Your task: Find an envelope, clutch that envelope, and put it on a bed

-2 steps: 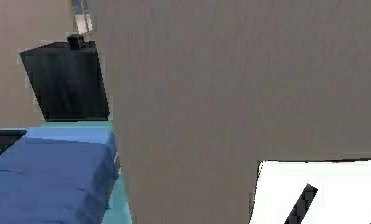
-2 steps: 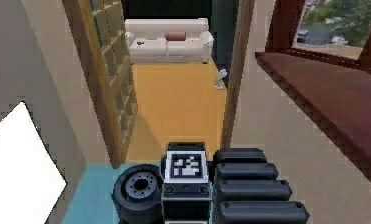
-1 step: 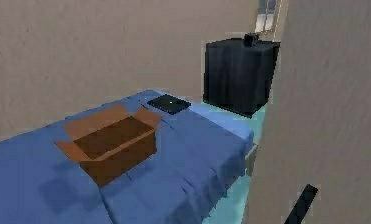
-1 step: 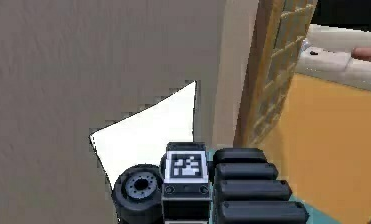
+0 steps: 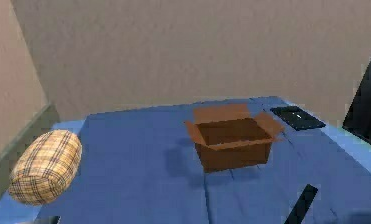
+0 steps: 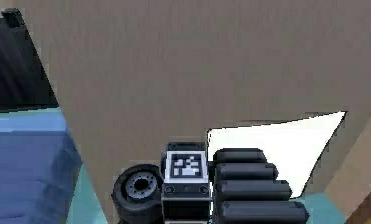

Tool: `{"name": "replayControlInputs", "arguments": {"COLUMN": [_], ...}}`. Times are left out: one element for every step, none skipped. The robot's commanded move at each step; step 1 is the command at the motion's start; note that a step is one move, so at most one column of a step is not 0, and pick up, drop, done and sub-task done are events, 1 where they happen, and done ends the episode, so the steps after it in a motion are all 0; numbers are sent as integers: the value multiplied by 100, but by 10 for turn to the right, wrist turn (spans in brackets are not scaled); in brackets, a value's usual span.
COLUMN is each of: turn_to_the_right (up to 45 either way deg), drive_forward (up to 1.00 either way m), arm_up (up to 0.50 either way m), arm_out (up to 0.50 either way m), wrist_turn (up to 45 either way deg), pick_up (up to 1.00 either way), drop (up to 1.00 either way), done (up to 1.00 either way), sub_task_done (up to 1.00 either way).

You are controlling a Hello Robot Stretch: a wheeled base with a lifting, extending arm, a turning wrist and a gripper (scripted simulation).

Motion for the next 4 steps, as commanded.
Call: {"name": "replayControlInputs", "arguments": {"turn_to_the_right": [450, 450, 450, 390], "drive_forward": [0, 0, 0, 0], "arm_up": [0, 0, 0, 0], "arm_out": [0, 0, 0, 0], "wrist_turn": [0, 0, 0, 0], "pick_up": [0, 0, 0, 0], "drop": [0, 0, 0, 0], "done": [0, 0, 0, 0], "sub_task_done": [0, 0, 0, 0]}}
